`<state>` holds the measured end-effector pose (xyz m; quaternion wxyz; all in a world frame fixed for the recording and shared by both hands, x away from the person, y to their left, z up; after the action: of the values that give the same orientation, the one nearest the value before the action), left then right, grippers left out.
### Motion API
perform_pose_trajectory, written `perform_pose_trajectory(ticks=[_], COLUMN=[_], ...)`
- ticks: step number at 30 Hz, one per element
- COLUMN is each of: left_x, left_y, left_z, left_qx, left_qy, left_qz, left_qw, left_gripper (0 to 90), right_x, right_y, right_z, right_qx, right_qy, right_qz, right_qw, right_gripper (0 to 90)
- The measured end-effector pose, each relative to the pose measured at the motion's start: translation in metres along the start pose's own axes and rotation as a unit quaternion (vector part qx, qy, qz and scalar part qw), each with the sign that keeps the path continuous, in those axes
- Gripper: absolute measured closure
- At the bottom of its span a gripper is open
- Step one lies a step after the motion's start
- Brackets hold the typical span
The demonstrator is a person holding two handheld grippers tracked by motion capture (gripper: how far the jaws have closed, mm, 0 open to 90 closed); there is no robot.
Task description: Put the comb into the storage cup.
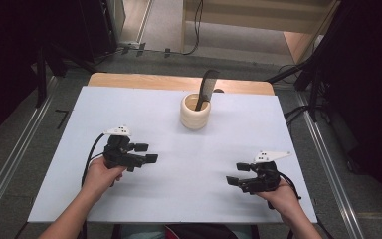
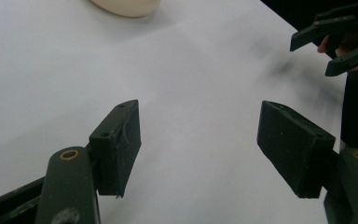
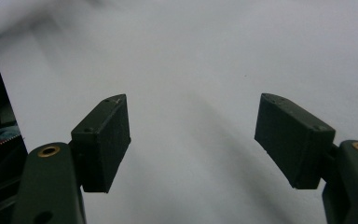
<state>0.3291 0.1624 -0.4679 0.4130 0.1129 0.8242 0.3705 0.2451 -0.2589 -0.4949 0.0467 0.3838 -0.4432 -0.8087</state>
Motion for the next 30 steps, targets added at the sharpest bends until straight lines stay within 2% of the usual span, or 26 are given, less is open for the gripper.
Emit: perform_pose_trajectory(ticks=[6, 14, 24, 30], left_x=[0.008, 0.018, 0.031, 0.039], left_y=[0.005, 0.014, 0.027, 0.034], left_z=[-0.002, -0.002, -0.001, 0.0], left_qx=[-0.003, -0.012, -0.029, -0.047], left_qy=[0.001, 0.005, 0.013, 0.017], left_qz=[0.008, 0.006, 0.004, 0.01], left_qw=[1.0, 0.9999, 0.9995, 0.9987], left_gripper=[31.2, 31.2, 31.2, 31.2], right_x=[0.0, 0.0, 0.001, 0.001], right_y=[0.0, -0.001, -0.001, 0.0], right_z=[0.0, -0.001, -0.001, -0.001], right_qx=[-0.001, 0.0, -0.001, -0.002], right_qy=[0.0, -0.002, -0.002, -0.002], right_qz=[0.001, 0.0, 0.001, 0.001], right_qw=[1.0, 1.0, 1.0, 1.0], right_gripper=[24.6, 24.5, 24.6, 24.6])
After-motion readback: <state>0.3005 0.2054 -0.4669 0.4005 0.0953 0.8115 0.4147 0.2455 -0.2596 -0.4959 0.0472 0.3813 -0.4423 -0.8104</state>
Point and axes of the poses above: each handheld gripper's, and its own axes: y roughly backward along the jaws, x roughly out of its underside, z roughly to its left, the point moved 1 cm from there along -y, roughly forward along the jaws, and after that the axes turned 11 degrees about z, right-handed, at the moved point
